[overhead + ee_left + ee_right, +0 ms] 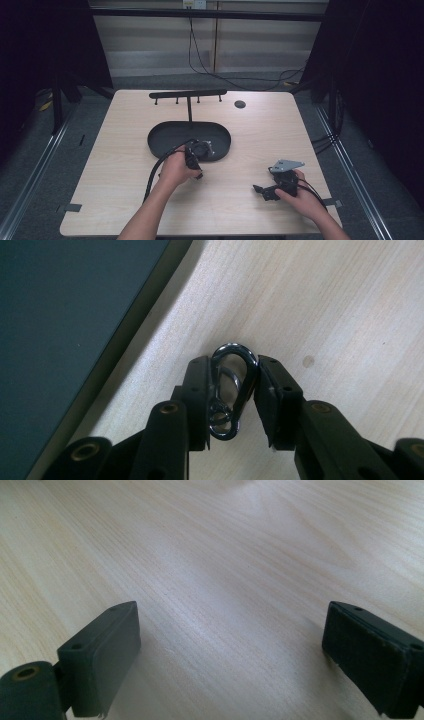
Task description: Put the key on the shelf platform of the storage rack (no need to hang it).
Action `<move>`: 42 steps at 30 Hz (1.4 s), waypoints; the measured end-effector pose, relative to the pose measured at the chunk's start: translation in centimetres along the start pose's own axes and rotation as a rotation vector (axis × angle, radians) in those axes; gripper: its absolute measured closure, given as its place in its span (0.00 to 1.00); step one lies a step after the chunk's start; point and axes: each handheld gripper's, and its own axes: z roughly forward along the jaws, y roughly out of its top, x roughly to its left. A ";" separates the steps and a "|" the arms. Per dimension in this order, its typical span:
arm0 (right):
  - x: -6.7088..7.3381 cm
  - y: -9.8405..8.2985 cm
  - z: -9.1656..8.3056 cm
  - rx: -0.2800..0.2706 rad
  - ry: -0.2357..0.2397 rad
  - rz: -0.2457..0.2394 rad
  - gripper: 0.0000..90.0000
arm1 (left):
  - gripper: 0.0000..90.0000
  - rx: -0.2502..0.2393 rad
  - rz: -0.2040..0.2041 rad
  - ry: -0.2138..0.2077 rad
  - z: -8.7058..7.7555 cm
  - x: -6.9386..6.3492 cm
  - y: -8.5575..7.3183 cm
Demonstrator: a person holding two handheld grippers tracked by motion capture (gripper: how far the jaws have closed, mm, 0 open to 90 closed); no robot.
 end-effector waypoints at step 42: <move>0.0 0.1 0.1 0.000 0.000 0.003 0.09 | 0.77 0.035 -0.121 -0.047 -6.1 2.1 1.3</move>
